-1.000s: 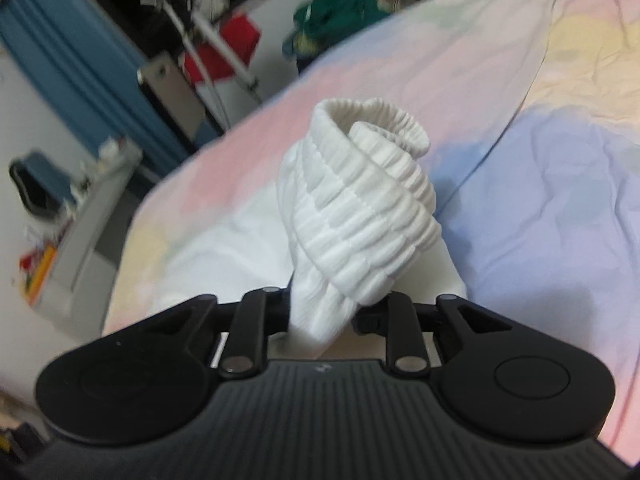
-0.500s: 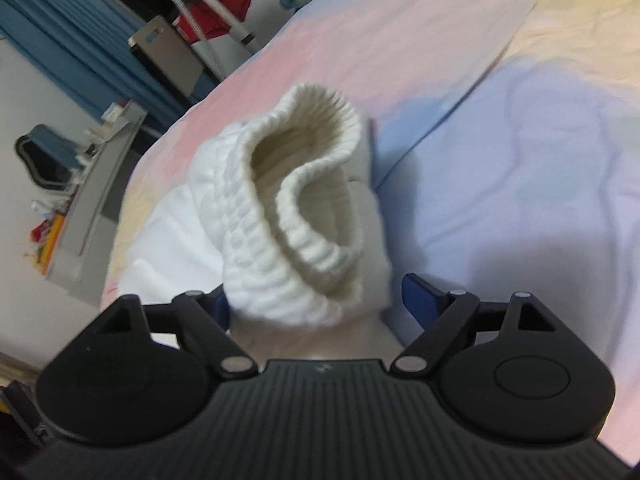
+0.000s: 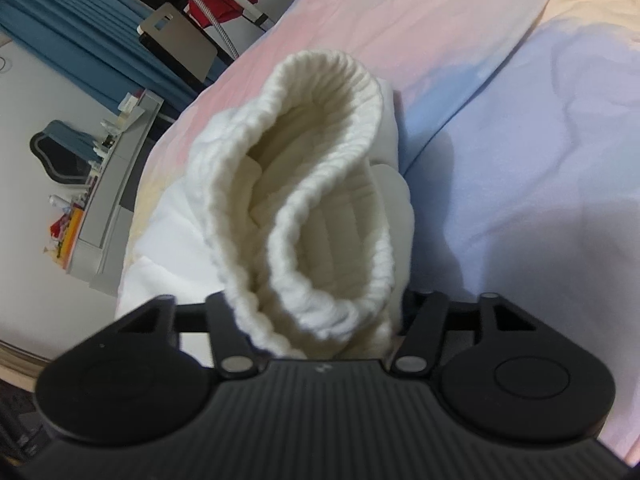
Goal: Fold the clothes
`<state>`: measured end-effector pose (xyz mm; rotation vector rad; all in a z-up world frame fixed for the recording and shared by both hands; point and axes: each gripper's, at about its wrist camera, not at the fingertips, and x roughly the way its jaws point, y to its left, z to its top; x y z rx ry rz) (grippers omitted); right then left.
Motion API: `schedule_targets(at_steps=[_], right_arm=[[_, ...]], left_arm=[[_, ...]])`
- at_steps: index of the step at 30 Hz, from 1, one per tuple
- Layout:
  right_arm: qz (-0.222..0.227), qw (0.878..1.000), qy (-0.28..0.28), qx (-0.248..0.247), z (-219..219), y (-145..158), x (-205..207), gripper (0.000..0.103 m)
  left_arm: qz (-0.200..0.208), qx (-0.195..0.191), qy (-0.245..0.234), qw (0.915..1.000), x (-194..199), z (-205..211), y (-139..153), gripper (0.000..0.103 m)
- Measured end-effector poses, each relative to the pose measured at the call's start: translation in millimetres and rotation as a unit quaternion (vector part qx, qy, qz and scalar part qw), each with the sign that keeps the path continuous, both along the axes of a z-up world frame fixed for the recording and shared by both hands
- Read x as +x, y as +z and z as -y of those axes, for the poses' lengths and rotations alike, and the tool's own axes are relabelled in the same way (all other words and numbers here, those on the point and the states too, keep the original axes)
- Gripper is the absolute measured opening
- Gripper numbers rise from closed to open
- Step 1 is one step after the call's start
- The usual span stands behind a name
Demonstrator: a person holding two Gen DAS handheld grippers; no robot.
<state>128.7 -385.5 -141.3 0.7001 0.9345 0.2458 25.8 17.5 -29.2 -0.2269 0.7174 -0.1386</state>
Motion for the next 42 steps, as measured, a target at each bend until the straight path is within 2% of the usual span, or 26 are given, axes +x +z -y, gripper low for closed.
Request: schedule_targets(at_steps=[2, 3, 4, 7, 10, 13, 15, 17, 19, 24, 26, 30, 36, 42], right_arm=[[0.001, 1.0, -0.004, 0.001, 2, 1, -1, 0.053], [0.002, 1.0, -0.005, 0.001, 2, 1, -2, 0.052], [0.004, 1.0, -0.005, 0.0, 2, 2, -2, 0.052], [0.008, 1.0, -0.003, -0.006, 2, 2, -4, 0.051], [0.01, 1.0, -0.001, -0.004, 1, 1, 1, 0.051], [0.011, 1.0, -0.002, -0.002, 0, 0, 4, 0.051], [0.011, 1.0, -0.002, -0.001, 0, 0, 5, 0.051], [0.011, 1.0, -0.003, 0.0, -1, -1, 7, 0.051], [0.011, 1.0, -0.004, 0.002, -2, -1, 7, 0.052], [0.024, 1.0, -0.007, 0.01, -6, 7, 4, 0.052], [0.033, 0.999, -0.005, 0.009, -8, 10, 3, 0.052], [0.026, 0.999, -0.009, 0.017, -6, 6, 6, 0.052], [0.025, 1.0, -0.01, 0.008, -9, 6, 8, 0.051], [0.038, 0.999, -0.013, -0.016, -17, 17, 2, 0.047]], left_arm=[[0.003, -0.019, -0.028, 0.9994, -7, -3, 10, 0.092], [0.007, -0.032, -0.044, 0.9985, -10, -6, 15, 0.095], [0.012, -0.047, -0.058, 0.9972, -13, -9, 19, 0.102], [0.029, -0.115, -0.068, 0.9905, -13, -24, 28, 0.103], [0.004, -0.166, -0.037, 0.9855, 7, -39, 18, 0.103], [-0.056, -0.185, -0.001, 0.9812, 39, -51, -9, 0.103], [-0.096, -0.199, 0.017, 0.9751, 60, -58, -29, 0.103], [-0.123, -0.231, 0.007, 0.9652, 73, -61, -45, 0.103], [-0.126, -0.245, -0.013, 0.9611, 77, -58, -50, 0.103], [-0.128, -0.225, -0.069, 0.9634, 77, -37, -50, 0.101], [-0.123, -0.201, -0.074, 0.969, 75, -30, -50, 0.101], [-0.123, -0.202, -0.071, 0.9689, 75, -29, -53, 0.098], [-0.117, -0.191, -0.058, 0.9729, 69, -28, -50, 0.084], [-0.087, -0.143, -0.064, 0.9838, 59, -16, -33, 0.064]])
